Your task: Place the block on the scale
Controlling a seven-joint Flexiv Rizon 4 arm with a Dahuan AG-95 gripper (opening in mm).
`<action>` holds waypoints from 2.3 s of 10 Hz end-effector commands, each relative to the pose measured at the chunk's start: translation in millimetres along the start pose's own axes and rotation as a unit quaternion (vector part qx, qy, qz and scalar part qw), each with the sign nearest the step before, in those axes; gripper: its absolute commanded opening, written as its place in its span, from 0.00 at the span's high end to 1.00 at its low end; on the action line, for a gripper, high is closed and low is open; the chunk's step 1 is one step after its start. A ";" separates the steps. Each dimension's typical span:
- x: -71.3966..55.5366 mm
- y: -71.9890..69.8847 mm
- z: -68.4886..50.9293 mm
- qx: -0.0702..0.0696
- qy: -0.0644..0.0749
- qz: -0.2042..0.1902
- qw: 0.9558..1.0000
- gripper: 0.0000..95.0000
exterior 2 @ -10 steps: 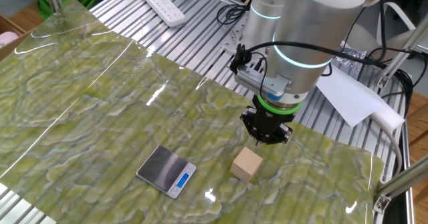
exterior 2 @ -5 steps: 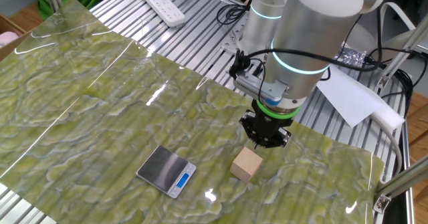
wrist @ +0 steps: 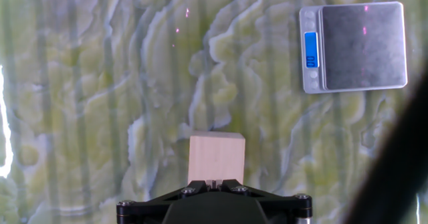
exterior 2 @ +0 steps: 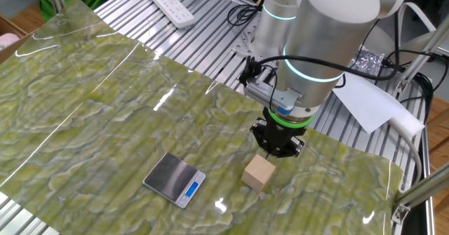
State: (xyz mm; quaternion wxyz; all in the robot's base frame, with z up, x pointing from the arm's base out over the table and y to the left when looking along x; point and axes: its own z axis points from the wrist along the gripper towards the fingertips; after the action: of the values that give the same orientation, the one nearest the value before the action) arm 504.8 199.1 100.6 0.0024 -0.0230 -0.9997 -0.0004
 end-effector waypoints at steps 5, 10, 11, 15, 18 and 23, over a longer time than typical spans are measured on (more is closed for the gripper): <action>-0.4 0.4 10.6 0.000 0.000 0.002 1.000 1.00; -0.6 1.1 20.0 0.000 -0.001 0.003 1.000 1.00; -0.6 1.1 21.7 0.000 -0.003 0.005 1.000 1.00; -0.6 1.4 26.0 0.000 -0.008 0.003 1.000 1.00; -2.1 3.0 30.7 0.000 -0.019 0.009 1.000 0.80; -3.1 5.8 28.4 0.007 -0.023 0.021 0.999 0.20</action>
State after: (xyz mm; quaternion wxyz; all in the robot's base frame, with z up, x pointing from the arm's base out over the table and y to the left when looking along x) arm 509.1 205.2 72.1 -0.0208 -0.0448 -0.9987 0.0100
